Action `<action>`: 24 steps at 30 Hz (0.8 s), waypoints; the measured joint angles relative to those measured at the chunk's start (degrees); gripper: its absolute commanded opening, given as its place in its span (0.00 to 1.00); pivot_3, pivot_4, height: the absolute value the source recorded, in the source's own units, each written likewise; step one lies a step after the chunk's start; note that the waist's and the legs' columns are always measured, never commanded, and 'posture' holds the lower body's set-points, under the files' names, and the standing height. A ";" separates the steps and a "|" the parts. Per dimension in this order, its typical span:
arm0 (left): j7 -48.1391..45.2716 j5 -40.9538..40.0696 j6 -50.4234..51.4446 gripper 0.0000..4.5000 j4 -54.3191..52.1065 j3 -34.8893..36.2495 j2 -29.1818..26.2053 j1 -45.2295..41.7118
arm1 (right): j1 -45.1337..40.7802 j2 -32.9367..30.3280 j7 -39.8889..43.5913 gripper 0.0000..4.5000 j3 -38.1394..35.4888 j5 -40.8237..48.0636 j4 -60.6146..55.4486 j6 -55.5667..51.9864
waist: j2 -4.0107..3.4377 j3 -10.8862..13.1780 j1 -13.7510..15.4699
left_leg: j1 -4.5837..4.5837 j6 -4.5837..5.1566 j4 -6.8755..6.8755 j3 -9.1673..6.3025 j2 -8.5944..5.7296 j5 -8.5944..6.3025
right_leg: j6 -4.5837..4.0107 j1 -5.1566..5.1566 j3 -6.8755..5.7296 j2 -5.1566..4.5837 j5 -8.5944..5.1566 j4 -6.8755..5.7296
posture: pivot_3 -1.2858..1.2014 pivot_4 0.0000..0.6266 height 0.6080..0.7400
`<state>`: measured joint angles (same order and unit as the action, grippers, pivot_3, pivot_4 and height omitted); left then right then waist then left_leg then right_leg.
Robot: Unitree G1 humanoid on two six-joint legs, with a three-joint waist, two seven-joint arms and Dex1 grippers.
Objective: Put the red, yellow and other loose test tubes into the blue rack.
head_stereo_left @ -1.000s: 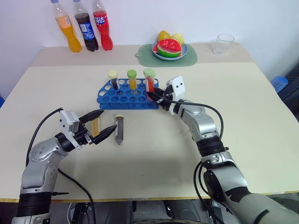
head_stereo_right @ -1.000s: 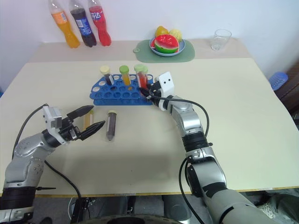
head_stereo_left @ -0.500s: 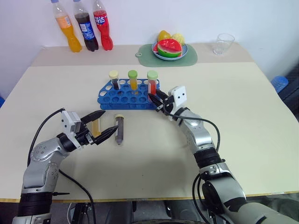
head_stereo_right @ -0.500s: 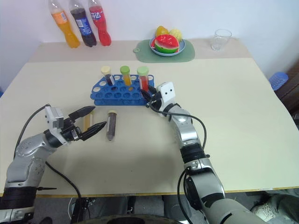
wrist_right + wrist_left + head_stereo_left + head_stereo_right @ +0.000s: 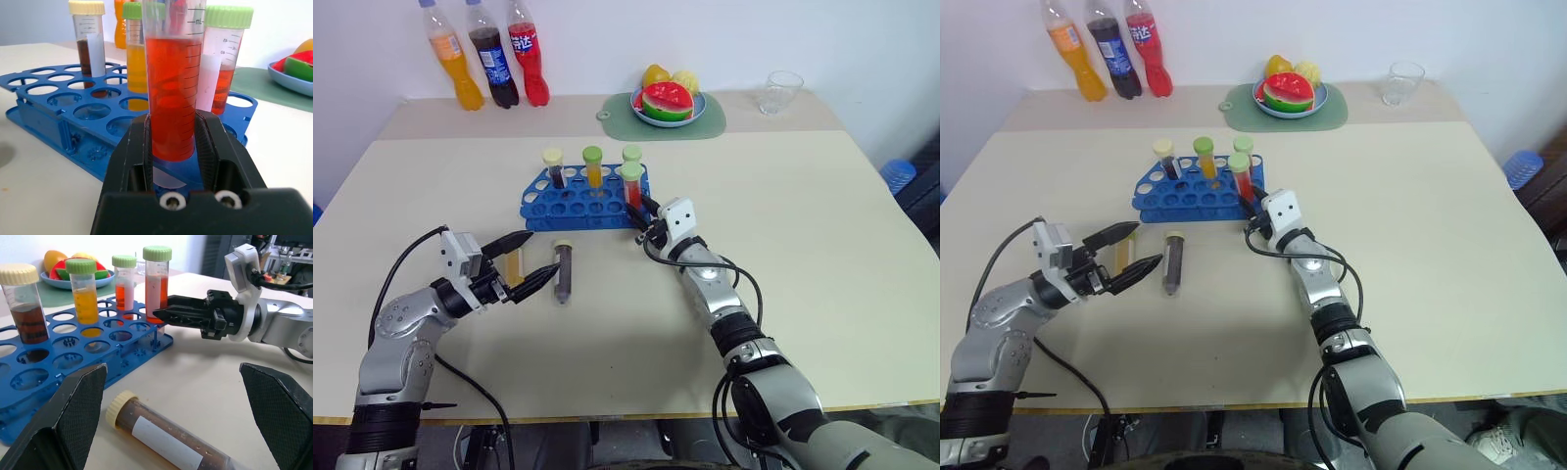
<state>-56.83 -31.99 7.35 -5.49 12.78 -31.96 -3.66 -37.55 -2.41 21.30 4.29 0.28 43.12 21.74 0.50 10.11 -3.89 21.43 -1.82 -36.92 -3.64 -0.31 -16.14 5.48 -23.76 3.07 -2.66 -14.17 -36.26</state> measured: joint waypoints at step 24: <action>5.04 -8.71 17.57 1.00 -7.31 4.07 -7.01 0.98 | 19.37 -23.10 17.17 0.93 -0.63 6.62 -41.86 -26.92 | -0.01 0.02 0.04 | 0.00 0.01 0.02 -0.02 0.04 -0.01 | -0.01 -0.02 0.01 0.11 -0.03 0.03 | 0.52 0.24 1.00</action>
<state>-51.79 -40.70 24.92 -12.80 16.85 -38.97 -2.68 -18.19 -25.51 38.46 3.65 6.90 1.25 -5.18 0.49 10.13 -3.86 21.43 -1.81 -36.90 -3.66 -0.27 -16.14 5.47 -23.78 3.08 -2.54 -14.19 -36.23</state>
